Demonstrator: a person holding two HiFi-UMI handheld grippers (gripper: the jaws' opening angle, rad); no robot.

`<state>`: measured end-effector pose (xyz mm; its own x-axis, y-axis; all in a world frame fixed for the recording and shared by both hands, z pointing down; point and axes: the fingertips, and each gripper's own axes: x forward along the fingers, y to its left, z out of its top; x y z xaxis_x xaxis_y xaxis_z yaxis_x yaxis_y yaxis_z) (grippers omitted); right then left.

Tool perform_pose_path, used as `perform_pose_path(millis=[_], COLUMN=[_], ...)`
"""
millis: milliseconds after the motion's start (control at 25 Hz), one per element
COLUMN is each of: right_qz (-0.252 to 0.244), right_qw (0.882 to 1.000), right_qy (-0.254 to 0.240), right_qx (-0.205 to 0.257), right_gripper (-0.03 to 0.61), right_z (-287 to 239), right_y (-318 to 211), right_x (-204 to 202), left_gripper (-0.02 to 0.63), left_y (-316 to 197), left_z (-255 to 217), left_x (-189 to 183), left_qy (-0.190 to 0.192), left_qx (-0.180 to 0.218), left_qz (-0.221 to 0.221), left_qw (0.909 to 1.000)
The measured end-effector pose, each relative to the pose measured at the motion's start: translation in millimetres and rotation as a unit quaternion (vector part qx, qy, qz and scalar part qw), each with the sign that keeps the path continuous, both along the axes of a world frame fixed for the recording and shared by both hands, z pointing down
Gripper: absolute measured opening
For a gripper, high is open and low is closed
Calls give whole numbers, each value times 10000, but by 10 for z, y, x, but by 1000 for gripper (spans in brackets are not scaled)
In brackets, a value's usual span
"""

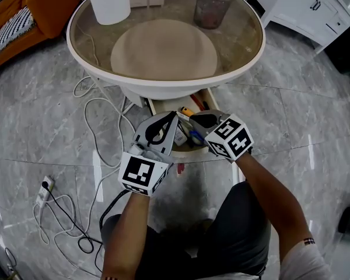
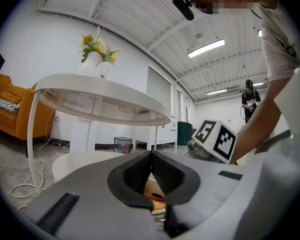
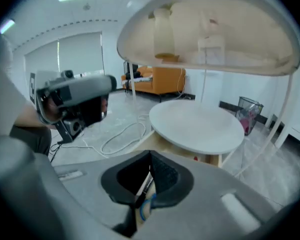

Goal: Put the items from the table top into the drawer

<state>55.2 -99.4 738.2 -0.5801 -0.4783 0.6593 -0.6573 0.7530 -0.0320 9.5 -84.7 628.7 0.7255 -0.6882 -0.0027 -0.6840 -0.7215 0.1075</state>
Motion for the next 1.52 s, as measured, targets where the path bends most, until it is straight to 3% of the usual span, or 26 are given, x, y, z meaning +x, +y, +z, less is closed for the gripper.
perform_pose_path(millis=[280,520,680,960,1200,1520], right_qz=[12,-252,-501,-671,-508,-341], right_qw=[9855,9658,9507,9424,9392,9391], right_qy=[-1232,-1783,-2074,-2141,-2229,-2389], right_qx=[1164,1863,2249,2482,2562,2445], right_gripper=[2,2,0,0,0,0], right_z=[-949,-1608,-2018,-2541,-3033,-4043], right_y=[174,316,385,400,313,293], right_x=[-18,-45,-164,-326,-364,-388], left_gripper=[1,0,0,0,1,0], left_y=[161,183,265,249,185,184], left_z=[-239,-612,-853,-1401,-1836,-2991], left_x=[83,49,36,14,-78,-178], left_qy=[95,283,174,-23,-9,123], left_qx=[106,311,480,676,520,675], left_qz=[206,194,316,293,126,-14], left_qw=[9997,9989,9982,9973,9986,9976])
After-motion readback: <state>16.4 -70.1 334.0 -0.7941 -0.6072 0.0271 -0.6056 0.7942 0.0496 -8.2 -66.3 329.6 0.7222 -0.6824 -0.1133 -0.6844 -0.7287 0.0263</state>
